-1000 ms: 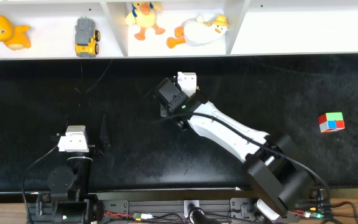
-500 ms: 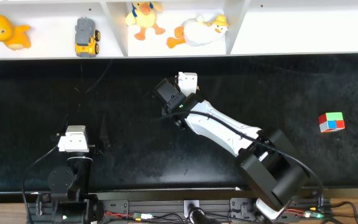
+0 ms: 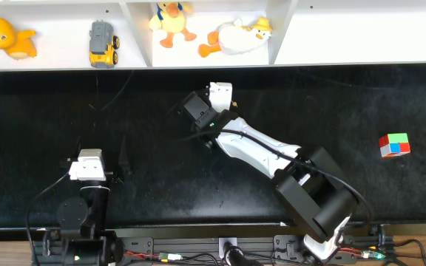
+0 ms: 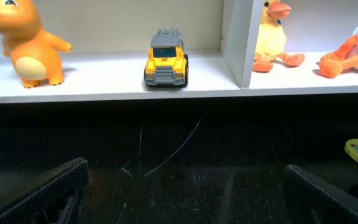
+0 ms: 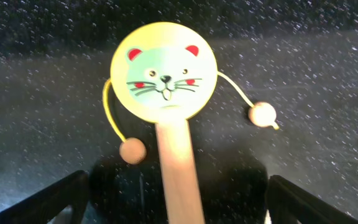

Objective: Store Toys

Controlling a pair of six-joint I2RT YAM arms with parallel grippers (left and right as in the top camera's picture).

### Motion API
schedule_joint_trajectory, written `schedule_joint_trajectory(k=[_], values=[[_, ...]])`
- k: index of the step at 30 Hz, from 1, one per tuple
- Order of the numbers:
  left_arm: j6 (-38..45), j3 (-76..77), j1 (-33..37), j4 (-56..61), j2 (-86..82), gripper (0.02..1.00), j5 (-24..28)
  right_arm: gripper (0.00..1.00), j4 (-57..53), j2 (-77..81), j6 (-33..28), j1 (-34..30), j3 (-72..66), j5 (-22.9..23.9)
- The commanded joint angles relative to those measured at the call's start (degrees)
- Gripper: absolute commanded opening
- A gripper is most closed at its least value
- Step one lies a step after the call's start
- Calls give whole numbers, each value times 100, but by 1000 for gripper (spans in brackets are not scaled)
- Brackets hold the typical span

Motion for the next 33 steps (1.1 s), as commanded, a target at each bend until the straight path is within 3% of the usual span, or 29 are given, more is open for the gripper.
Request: schedule_joint_trajectory(k=[1,2,6,7,15,22,27,29,33], values=[[-42,-11,-22,-22,-59,998,-26,706,57,208,17,17,98,17],[-42,-11,-22,-22,-59,998,-24,465,55,208,17,17,98,20],[-42,-11,-22,-22,-59,998,-24,191,57,205,17,17,98,-59],[-42,-11,-22,-24,-59,998,-24,58,52,201,17,17,98,-114],[-42,-11,-22,-22,-59,998,-24,42,-721,-553,7,28,-81,-55],[-42,-11,-22,-22,-59,998,-26,45,-748,-2247,-160,-533,-1209,-164],[-42,-11,-22,-22,-59,998,-24,42,-927,-3342,-1615,-1493,-1565,-691],[-42,-11,-22,-22,-59,998,-26,42,-935,-3692,-2616,-2343,-1541,-1290],[-42,-11,-22,-22,-59,998,-24,45,-789,-3694,-3534,-3499,-1346,-2216]])
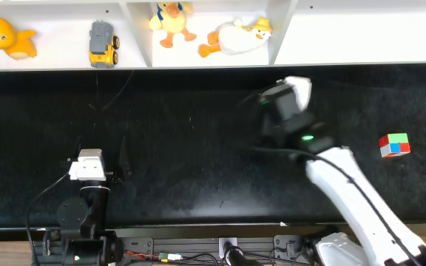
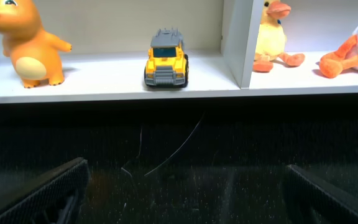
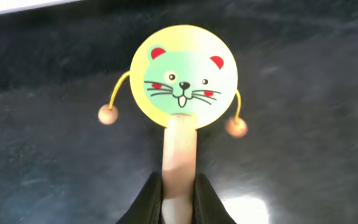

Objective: Store Toys

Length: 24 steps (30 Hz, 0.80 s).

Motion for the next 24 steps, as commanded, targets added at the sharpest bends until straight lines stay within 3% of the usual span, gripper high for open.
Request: schedule_joint_trajectory(k=[1,3,9,24], values=[[-42,-11,-22,-22,-59,998,-24,42,251,-57,-1792,-1338,229,-1390],[-42,-11,-22,-22,-59,998,-26,42,540,144,-2269,-1768,470,-1766],[-42,-11,-22,-22,-59,998,-24,45,778,1139,-2946,-1958,1438,-1906],[-42,-11,-22,-22,-59,998,-26,42,1202,3073,-2955,-1895,2800,-1943]])
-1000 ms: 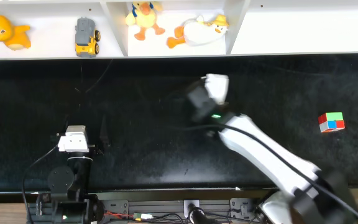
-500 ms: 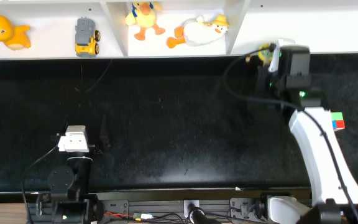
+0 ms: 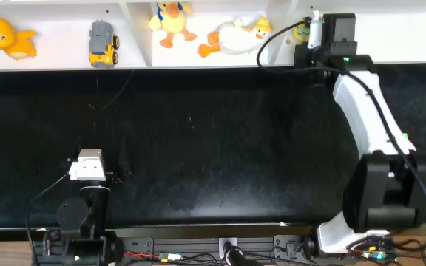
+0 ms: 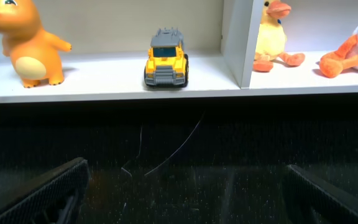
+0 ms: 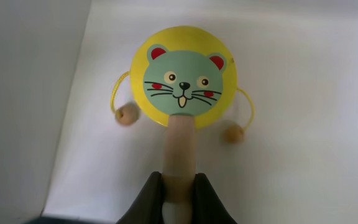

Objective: Store Toys

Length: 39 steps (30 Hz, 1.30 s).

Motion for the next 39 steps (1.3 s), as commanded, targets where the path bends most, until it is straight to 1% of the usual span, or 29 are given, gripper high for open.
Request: schedule_joint_trajectory(k=[1,4,5,6,7,8,9,10,12,13,14,18,20,24,26,28,29,30,32,34,37,39], values=[[-42,-11,-22,-22,-59,998,-26,42,236,280,-31,39,278,-76],[-42,-11,-22,-22,-59,996,-24,42,334,343,-11,39,280,-76],[-42,-11,-22,-22,-59,998,-24,75,391,361,-15,37,280,-74],[-42,-11,-22,-22,-59,998,-24,148,439,363,-15,39,280,-74],[-42,-11,-22,-22,-59,998,-24,244,485,363,-15,39,280,-74],[-42,-11,-22,-22,-59,998,-26,369,527,363,-15,39,280,-74],[-42,-11,-22,-22,-59,998,-24,459,551,363,-11,39,280,-74],[-42,-11,-22,-22,-59,998,-26,511,570,363,-11,39,280,-76],[-42,-11,-22,-22,-59,998,-24,684,588,363,-11,39,280,-76],[-42,-11,-22,-22,-59,998,-24,882,581,361,-13,39,280,-76],[-42,-11,-22,-22,-59,998,-24,996,555,345,-13,39,280,-76],[-42,-11,-22,-22,-59,998,-24,998,-90,24,-17,37,264,-66],[-42,-11,-22,-22,-59,998,-24,998,-448,-328,-46,24,107,90],[-42,-11,-22,-22,-59,998,-24,998,-575,-1443,-170,-33,-859,455],[-42,-11,-22,-22,-59,998,-24,996,-610,-1991,-168,-66,-1364,483],[-42,-11,-22,-22,-59,998,-24,996,-892,-2614,-168,-90,-1847,557],[-42,-11,-22,-22,-59,998,-26,998,-1314,-2973,-166,-85,-2063,699],[-42,-11,-22,-22,-59,998,-24,993,-1652,-3171,-166,-81,-2168,739],[-42,-11,-22,-22,-59,998,-24,996,-2446,-3536,-162,-83,-2315,719],[-42,-11,-22,-24,-59,998,-24,996,-2986,-3707,-162,-85,-2354,717],[-42,-11,-22,-22,-59,996,-26,998,-3521,-3764,-162,-85,-2354,717],[-42,-11,-22,-22,-59,998,-24,998,-3539,-3746,-168,-85,-2356,684]])
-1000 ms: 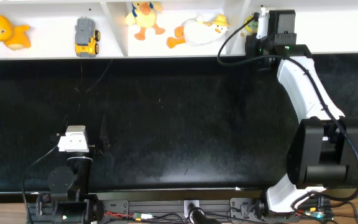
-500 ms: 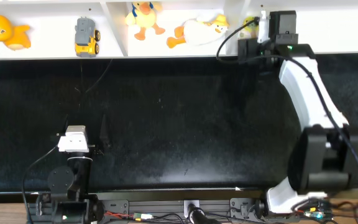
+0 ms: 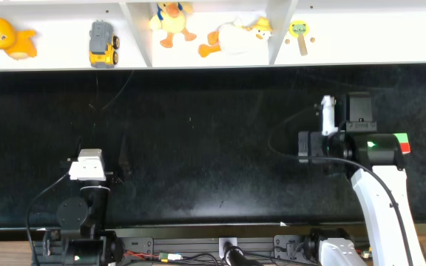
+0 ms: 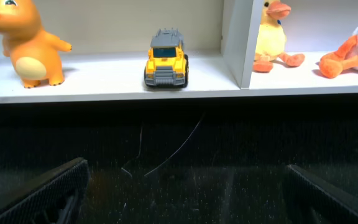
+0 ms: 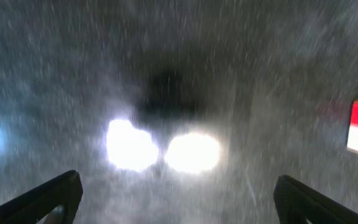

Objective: Store Toys

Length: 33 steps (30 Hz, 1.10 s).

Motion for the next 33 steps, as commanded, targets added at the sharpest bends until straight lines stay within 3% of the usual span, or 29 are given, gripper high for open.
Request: schedule_joint_trajectory(k=[1,6,9,12,16,23,27,33], values=[[-42,-11,-22,-22,-57,998,-22,996,151,-63,-37,-33,-2,42],[-42,-11,-22,-22,-57,998,-22,996,831,48,-74,-46,-24,116],[-42,-11,-22,-22,-57,998,-22,998,1158,-87,-938,-260,-164,-39],[-42,-11,-22,-22,-57,998,-22,996,1628,-479,-1709,-1021,-420,-660],[-42,-11,-22,-22,-57,998,-22,998,1853,-986,-3191,-2540,-645,-1655],[-42,-11,-22,-22,-57,998,-24,993,1878,-614,-5265,-4887,-647,-2483],[-42,-11,-22,-22,-57,998,-22,993,1878,-11,-5845,-5536,-645,-2640],[-42,-11,-22,-22,-57,998,-22,996,2127,1051,-6166,-5711,-645,-2638]])
